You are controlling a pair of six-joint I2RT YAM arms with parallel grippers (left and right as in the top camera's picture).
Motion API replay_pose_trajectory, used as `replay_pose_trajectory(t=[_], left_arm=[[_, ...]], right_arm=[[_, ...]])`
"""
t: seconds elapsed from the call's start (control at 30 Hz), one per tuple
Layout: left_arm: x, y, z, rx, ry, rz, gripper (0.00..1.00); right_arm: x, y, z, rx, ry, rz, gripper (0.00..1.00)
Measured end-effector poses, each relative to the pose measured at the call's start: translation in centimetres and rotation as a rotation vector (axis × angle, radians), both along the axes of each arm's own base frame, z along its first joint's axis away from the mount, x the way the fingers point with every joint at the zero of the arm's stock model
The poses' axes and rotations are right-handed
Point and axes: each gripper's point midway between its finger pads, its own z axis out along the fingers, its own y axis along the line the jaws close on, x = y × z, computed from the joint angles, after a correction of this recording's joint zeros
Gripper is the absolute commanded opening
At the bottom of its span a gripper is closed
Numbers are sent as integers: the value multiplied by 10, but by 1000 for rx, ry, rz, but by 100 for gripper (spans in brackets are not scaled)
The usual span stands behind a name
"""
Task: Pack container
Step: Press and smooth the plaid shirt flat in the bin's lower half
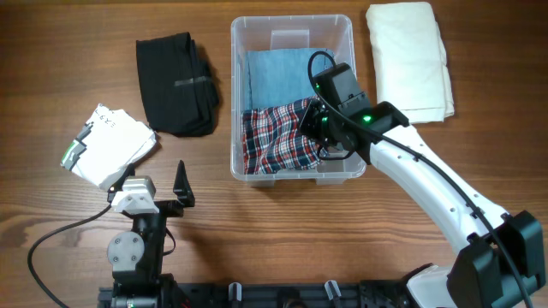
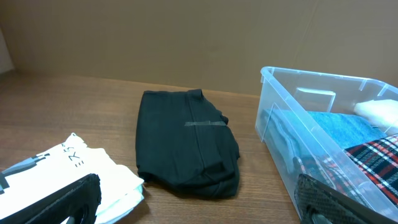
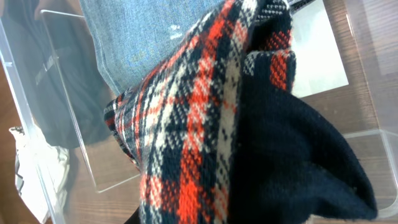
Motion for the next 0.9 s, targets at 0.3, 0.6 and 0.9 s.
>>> replay_pose_trajectory(t=[0.3, 0.6, 0.9], left_arm=[[0, 0, 0, 0, 0, 0, 100], [0, 0, 0, 0, 0, 0, 100], [0, 0, 0, 0, 0, 0, 100]], right_arm=[[2, -4, 0, -76, -54, 81, 67], [16, -19, 2, -311, -212, 313, 83], [24, -26, 5, -455, -292, 462, 86]])
